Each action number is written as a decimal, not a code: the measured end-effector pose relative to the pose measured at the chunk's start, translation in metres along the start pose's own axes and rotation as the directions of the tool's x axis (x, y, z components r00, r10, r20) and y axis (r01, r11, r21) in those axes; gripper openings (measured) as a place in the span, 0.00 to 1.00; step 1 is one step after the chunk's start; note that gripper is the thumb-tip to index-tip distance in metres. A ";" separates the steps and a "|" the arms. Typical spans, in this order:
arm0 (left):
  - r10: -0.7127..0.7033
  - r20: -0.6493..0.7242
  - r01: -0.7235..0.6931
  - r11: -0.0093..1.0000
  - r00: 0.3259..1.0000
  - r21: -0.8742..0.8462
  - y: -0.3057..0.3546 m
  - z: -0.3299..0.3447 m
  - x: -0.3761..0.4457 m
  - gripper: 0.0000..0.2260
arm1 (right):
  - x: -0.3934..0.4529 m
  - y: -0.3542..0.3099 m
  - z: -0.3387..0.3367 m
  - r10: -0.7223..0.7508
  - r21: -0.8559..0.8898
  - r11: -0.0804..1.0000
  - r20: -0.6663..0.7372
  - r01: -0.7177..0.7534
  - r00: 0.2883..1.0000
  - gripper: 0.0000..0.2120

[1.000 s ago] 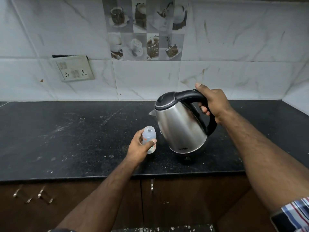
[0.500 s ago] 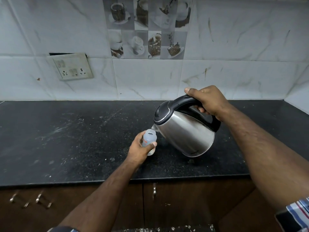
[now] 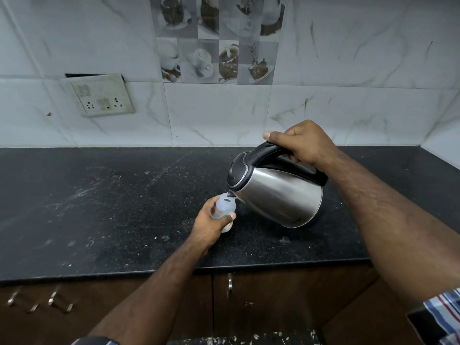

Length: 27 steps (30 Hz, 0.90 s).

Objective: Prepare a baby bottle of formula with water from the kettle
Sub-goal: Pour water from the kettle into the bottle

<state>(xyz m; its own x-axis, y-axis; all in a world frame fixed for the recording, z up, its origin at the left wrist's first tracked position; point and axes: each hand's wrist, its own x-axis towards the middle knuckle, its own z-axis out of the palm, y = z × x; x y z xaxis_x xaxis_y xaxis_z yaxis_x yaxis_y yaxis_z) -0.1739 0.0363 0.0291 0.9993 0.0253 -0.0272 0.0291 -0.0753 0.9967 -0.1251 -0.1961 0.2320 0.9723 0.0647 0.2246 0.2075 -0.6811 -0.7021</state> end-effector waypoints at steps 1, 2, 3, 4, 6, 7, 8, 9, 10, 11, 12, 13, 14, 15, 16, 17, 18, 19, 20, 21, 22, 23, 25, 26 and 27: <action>-0.001 0.001 0.001 1.000 1.000 -0.002 0.000 0.000 0.000 0.23 | 0.000 -0.002 0.000 -0.009 -0.005 1.000 0.002 0.009 1.000 0.33; -0.001 0.001 0.001 1.000 1.000 -0.006 0.000 -0.001 0.000 0.23 | 0.000 -0.003 -0.001 -0.016 -0.009 1.000 0.002 0.016 1.000 0.33; 0.000 0.000 0.000 1.000 1.000 -0.009 0.000 -0.001 0.000 0.24 | -0.001 -0.004 -0.001 -0.021 -0.014 1.000 0.001 0.021 1.000 0.33; 0.000 -0.001 0.000 1.000 1.000 -0.010 0.001 -0.001 0.000 0.24 | -0.001 -0.005 -0.001 -0.024 -0.020 1.000 0.000 0.024 1.000 0.33; -0.002 0.000 0.002 1.000 1.000 -0.019 0.001 -0.001 -0.001 0.23 | -0.001 -0.007 -0.001 -0.025 -0.031 0.999 -0.003 0.025 1.000 0.33; -0.001 0.001 0.001 1.000 1.000 -0.027 0.001 -0.002 -0.001 0.23 | -0.001 -0.007 0.000 -0.024 -0.034 0.999 -0.003 0.024 1.000 0.33; 0.001 0.002 -0.001 0.999 1.000 -0.032 0.001 -0.002 -0.001 0.23 | -0.001 -0.007 0.000 -0.024 -0.035 0.999 -0.004 0.023 1.000 0.32; 0.002 0.001 -0.002 0.999 1.000 -0.033 0.001 -0.002 0.000 0.23 | -0.001 -0.008 -0.001 -0.023 -0.036 0.999 -0.005 0.022 1.000 0.32; 0.002 0.000 -0.002 1.000 1.000 -0.031 0.002 -0.002 0.000 0.23 | -0.001 -0.008 -0.001 -0.022 -0.035 0.999 -0.006 0.022 1.000 0.32; 0.003 -0.001 -0.003 1.000 1.000 -0.031 0.003 -0.002 0.000 0.23 | -0.001 -0.008 -0.002 -0.021 -0.033 0.999 -0.007 0.021 1.000 0.32; 0.005 -0.001 -0.005 0.999 1.000 -0.032 0.003 -0.002 0.000 0.23 | 0.000 -0.008 -0.002 -0.021 -0.032 0.999 -0.009 0.021 1.000 0.32; 0.004 0.000 -0.004 0.999 1.000 -0.034 0.003 -0.002 0.000 0.23 | 0.000 -0.007 -0.002 -0.023 -0.032 0.999 -0.011 0.022 1.000 0.33; 0.004 0.002 -0.004 0.999 1.000 -0.037 0.003 -0.002 0.000 0.23 | 0.000 -0.007 -0.002 -0.025 -0.033 0.999 -0.014 0.025 1.000 0.33; 0.004 0.002 -0.003 0.999 1.000 -0.040 0.003 -0.003 0.000 0.23 | 0.000 -0.007 -0.003 -0.028 -0.034 0.999 -0.016 0.027 0.999 0.33; 0.005 0.001 -0.005 0.999 1.000 -0.041 0.003 -0.004 0.000 0.23 | 0.001 -0.007 -0.002 -0.031 -0.037 0.999 -0.017 0.031 0.999 0.33; 0.005 -0.001 -0.005 0.999 1.000 -0.039 0.003 -0.005 0.000 0.23 | 0.002 -0.007 -0.001 -0.034 -0.042 0.999 -0.018 0.033 0.999 0.33; 0.005 -0.002 -0.005 0.999 1.000 -0.036 0.003 -0.006 0.000 0.23 | 0.003 -0.007 -0.001 -0.035 -0.047 0.998 -0.020 0.034 0.999 0.33; 0.005 -0.004 -0.005 0.999 1.000 -0.035 0.002 -0.006 0.000 0.22 | 0.003 -0.007 -0.001 -0.037 -0.053 0.998 -0.023 0.036 0.999 0.35; 0.007 -0.006 -0.007 0.999 1.000 -0.037 0.002 -0.006 0.000 0.22 | 0.003 -0.007 -0.001 -0.037 -0.057 0.998 -0.026 0.036 0.999 0.36; 0.008 -0.007 -0.008 0.999 1.000 -0.040 0.001 -0.006 0.001 0.22 | 0.003 -0.006 -0.001 -0.037 -0.062 0.997 -0.029 0.035 0.999 0.37; 0.009 -0.008 -0.009 0.999 1.000 -0.040 0.001 -0.006 0.001 0.22 | 0.003 -0.006 -0.001 -0.037 -0.066 0.997 -0.032 0.035 0.999 0.38; 0.011 -0.009 -0.011 0.999 1.000 -0.038 0.000 -0.005 0.001 0.22 | 0.003 -0.005 -0.001 -0.037 -0.068 0.997 -0.034 0.035 0.999 0.38; 0.012 -0.006 -0.012 0.999 1.000 -0.034 0.000 -0.005 0.002 0.22 | 0.004 -0.005 -0.001 -0.040 -0.070 0.997 -0.037 0.037 0.999 0.37; 0.009 -0.005 -0.009 0.999 1.000 -0.033 0.001 -0.005 0.002 0.22 | 0.004 -0.005 -0.002 -0.042 -0.071 0.997 -0.037 0.039 0.998 0.37; 0.006 -0.004 -0.006 0.999 1.000 -0.033 0.001 -0.006 0.002 0.22 | 0.004 -0.004 -0.002 -0.046 -0.073 0.996 -0.035 0.043 0.998 0.36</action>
<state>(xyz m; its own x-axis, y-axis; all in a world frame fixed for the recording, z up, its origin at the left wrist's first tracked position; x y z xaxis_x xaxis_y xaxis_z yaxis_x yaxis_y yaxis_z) -0.1722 0.0420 0.0303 0.9994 0.0287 -0.0209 0.0221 -0.0420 0.9989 -0.1218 -0.1940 0.2373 0.9574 0.0701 0.2801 0.2408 -0.7291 -0.6406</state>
